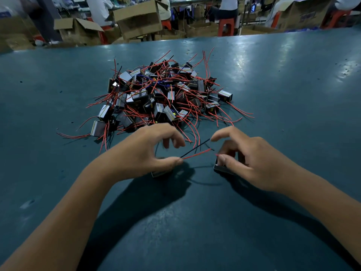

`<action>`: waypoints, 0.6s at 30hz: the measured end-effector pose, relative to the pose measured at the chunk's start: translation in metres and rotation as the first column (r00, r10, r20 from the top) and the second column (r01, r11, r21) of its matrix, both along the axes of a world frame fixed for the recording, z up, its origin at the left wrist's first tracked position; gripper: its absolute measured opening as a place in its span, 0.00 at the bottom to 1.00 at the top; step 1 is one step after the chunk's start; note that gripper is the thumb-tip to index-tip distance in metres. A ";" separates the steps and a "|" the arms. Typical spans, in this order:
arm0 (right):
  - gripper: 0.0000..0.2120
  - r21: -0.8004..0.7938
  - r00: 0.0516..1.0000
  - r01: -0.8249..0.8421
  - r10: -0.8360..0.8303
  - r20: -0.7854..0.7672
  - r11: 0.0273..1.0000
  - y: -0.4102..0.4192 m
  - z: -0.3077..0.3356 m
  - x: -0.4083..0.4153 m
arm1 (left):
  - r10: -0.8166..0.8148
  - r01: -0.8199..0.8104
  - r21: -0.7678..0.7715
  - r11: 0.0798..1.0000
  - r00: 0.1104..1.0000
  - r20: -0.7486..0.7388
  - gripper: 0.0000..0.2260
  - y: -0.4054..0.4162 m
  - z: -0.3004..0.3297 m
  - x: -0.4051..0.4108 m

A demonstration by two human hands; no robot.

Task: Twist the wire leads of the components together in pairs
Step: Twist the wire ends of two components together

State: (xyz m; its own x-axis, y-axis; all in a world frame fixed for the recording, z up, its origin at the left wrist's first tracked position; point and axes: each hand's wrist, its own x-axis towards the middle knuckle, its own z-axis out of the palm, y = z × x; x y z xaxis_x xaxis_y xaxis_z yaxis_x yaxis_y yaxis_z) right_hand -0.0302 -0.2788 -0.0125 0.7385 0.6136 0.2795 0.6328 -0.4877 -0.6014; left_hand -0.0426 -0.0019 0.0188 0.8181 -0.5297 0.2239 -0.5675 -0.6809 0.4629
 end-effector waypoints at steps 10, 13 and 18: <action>0.15 0.058 0.991 0.063 -0.056 -0.126 0.996 0.001 0.002 -0.002 | 0.043 -0.023 -0.195 0.981 0.994 0.101 0.05 -0.046 -0.018 -0.007; 0.08 0.033 0.998 0.057 -0.056 -0.039 0.998 0.003 0.005 -0.004 | 0.032 -0.024 -0.249 0.968 0.999 0.030 0.08 -0.044 -0.019 -0.007; 0.05 -0.038 0.985 0.167 -0.164 0.059 0.985 0.006 0.008 -0.005 | 0.026 -0.052 -0.288 0.956 0.995 -0.094 0.10 -0.046 -0.021 -0.008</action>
State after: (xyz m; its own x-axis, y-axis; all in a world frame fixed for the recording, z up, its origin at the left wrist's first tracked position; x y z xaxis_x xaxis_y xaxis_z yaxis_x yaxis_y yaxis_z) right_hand -0.0354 -0.2724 -0.0044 0.8148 0.4966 0.2991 0.5732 -0.6129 -0.5439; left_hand -0.0506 -0.0480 -0.0022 0.8602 -0.4201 0.2892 -0.4914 -0.5310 0.6903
